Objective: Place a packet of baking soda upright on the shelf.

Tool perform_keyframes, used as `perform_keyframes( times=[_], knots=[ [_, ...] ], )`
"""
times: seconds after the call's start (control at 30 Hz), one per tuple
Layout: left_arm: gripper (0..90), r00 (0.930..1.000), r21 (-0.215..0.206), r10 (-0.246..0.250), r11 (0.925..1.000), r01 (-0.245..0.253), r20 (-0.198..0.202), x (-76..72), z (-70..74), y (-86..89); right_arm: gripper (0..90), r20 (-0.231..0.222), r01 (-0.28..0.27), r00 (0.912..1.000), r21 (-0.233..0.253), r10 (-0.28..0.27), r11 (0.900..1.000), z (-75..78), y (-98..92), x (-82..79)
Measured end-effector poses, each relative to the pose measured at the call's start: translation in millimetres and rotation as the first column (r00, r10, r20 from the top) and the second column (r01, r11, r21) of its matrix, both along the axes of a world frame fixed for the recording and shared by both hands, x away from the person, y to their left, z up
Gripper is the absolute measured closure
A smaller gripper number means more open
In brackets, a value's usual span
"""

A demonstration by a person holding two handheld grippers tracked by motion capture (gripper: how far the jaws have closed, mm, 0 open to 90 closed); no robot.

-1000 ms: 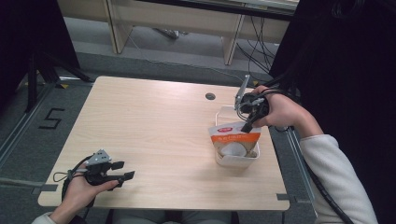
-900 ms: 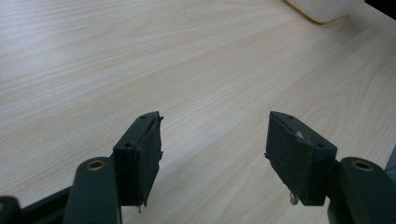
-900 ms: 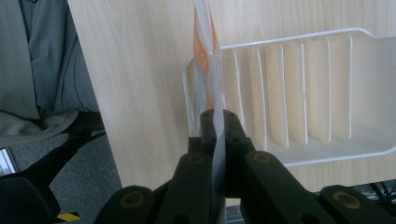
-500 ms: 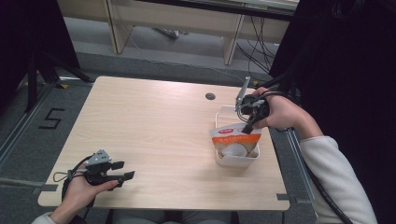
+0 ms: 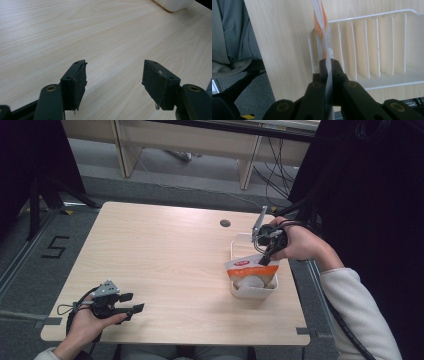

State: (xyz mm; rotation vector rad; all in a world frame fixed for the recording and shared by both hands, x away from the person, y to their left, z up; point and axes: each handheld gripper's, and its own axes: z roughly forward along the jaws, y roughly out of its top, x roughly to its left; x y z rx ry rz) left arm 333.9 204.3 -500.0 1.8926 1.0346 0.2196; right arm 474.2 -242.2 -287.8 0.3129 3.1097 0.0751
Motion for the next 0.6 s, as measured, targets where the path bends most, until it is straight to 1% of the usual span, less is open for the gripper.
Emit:
perform_keyframes(
  times=[0.03, 0.07, 0.13, 0.2, 0.23, 0.27, 0.37, 0.43, 0.47, 0.5, 0.53, 0.57, 0.6],
  knots=[
    [35.3, 1.0, 0.001, 0.0, 1.0, 0.0, 0.0, 0.0, 0.0, 0.0, 90.0, 0.009, 0.002, 1.0, 0.001, -0.002, 1.0, -0.4, -0.1, -0.7],
    [35.3, 1.0, 0.001, 0.0, 1.0, 0.0, 0.001, -0.1, 0.0, 0.0, 90.0, 0.01, -0.007, 0.9999, 0.003, 0.007, 1.0, -1.2, -0.4, -0.2],
    [35.3, 1.0, 0.0, 0.001, 1.0, -0.001, 0.0, 0.0, 0.0, 0.0, 90.0, 0.005, -0.011, 0.9999, 0.0, 0.011, 1.0, -3.0, -1.2, 0.1],
    [35.3, 1.0, 0.004, -0.004, 1.0, 0.004, 0.0, 0.2, 0.0, 0.4, 90.0, 0.002, -0.011, 0.9999, 0.006, 0.011, 1.0, -4.7, -1.7, 0.7],
    [35.3, 1.0, 0.008, -0.003, 1.0, 0.003, 0.0, 0.1, 0.1, 0.5, 90.0, 0.003, -0.007, 1.0, -0.001, 0.007, 1.0, -5.1, -1.8, 0.5],
    [35.3, 1.0, -0.002, -0.001, 1.0, 0.001, 0.001, 0.1, -0.1, -0.1, 90.0, 0.002, -0.011, 0.9999, 0.001, 0.011, 1.0, -6.4, -2.0, 0.8],
    [35.3, 1.0, 0.002, 0.0, 1.0, 0.0, 0.002, -0.1, 0.1, 0.0, 90.0, 0.0, -0.015, 0.9999, -0.006, 0.015, 1.0, -10.3, -2.8, 1.7],
    [35.3, 1.0, 0.002, -0.001, 1.0, 0.001, 0.002, -0.1, 0.1, 0.1, 90.0, -0.005, 0.002, 1.0, -0.009, -0.002, 1.0, -12.6, -3.2, 1.4],
    [35.3, 1.0, 0.003, -0.001, 1.0, 0.001, 0.002, -0.1, 0.1, 0.1, 90.0, -0.006, -0.01, 0.9999, -0.006, 0.01, 1.0, -13.9, -4.2, 2.6],
    [35.3, 1.0, 0.002, 0.0, 1.0, 0.0, 0.001, -0.1, 0.0, 0.1, 90.0, -0.002, -0.012, 0.9999, -0.004, 0.012, 1.0, -15.4, -4.8, 2.7],
    [35.3, 1.0, 0.001, 0.0, 1.0, 0.0, 0.001, -0.1, 0.0, 0.0, 90.0, -0.006, 0.0, 1.0, -0.007, 0.0, 1.0, -16.5, -5.1, 2.5],
    [35.3, 1.0, 0.001, 0.0, 1.0, 0.0, 0.001, -0.1, 0.0, 0.0, 90.0, 0.002, -0.008, 1.0, -0.011, 0.008, 1.0, -17.7, -6.3, 3.4],
    [35.3, 1.0, 0.002, 0.0, 1.0, 0.0, 0.002, -0.1, 0.0, 0.1, 90.0, -0.001, 0.012, 0.9999, -0.017, -0.012, 1.0, -18.0, -6.6, 2.3]
  ],
)
